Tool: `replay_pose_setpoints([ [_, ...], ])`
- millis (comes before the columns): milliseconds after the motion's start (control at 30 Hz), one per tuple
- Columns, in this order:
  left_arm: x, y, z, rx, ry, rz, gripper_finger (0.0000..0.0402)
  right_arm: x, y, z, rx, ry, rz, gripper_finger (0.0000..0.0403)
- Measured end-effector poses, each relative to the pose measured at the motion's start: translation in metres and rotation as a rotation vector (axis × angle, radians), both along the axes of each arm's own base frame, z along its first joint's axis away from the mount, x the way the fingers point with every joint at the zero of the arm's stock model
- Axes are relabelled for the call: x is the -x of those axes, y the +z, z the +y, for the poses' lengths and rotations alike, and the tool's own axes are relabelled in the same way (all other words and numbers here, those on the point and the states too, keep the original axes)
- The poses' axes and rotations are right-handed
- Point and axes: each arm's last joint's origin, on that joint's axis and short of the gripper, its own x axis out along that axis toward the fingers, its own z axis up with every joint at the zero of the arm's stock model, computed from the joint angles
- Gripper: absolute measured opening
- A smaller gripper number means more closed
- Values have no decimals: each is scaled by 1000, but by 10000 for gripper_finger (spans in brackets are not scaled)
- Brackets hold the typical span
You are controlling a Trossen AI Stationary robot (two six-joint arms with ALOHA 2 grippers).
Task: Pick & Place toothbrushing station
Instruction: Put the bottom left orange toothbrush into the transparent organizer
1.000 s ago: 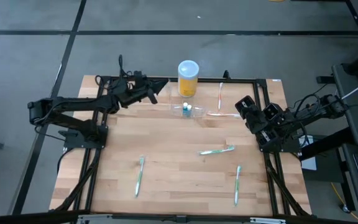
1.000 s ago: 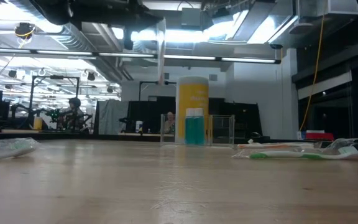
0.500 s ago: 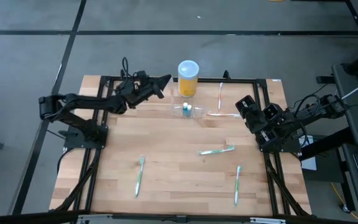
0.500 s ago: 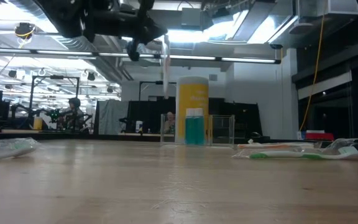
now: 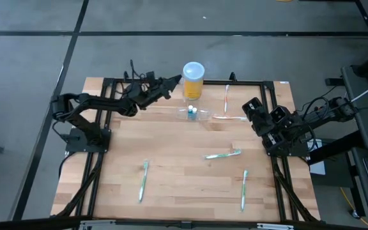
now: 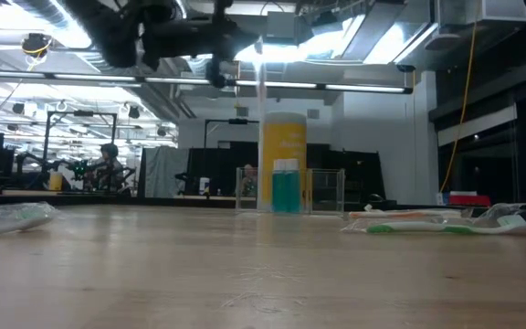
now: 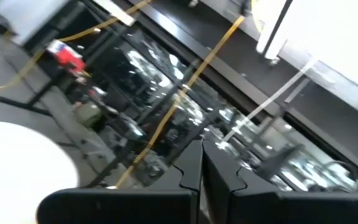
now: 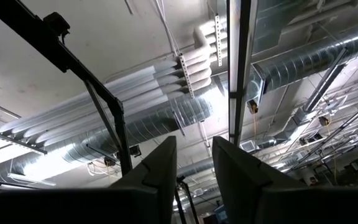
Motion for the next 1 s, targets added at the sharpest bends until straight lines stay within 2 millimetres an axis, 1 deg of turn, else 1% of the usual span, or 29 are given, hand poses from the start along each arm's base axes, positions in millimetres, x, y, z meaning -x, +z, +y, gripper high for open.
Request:
replay_pose_setpoints([
  [67, -9, 7, 2, -26, -34, -3, 2, 0, 0, 0, 1, 0, 1, 105],
  [233, -38, 18, 10, -66, -104, 61, 2, 0, 0, 0, 1, 0, 0, 105],
  [400, -66, 21, 17, -104, -147, 99, 2, 0, 0, 0, 1, 0, 1, 105],
  [500, -77, 17, 21, -100, -151, 110, 2, 0, 0, 0, 1, -1, 1, 105],
  [600, -85, 5, 24, -72, -156, 135, 2, 0, 0, 0, 2, -2, 1, 105],
  [800, -97, -9, 23, -46, -148, 146, 2, 0, 0, 0, 1, -1, 1, 105],
  [867, -102, -12, 22, -43, -151, 151, 2, 0, 0, 0, 0, 1, 1, 105],
  [1000, -103, -11, 22, -49, -140, 159, 2, 0, 0, 0, 0, 1, 1, 105],
])
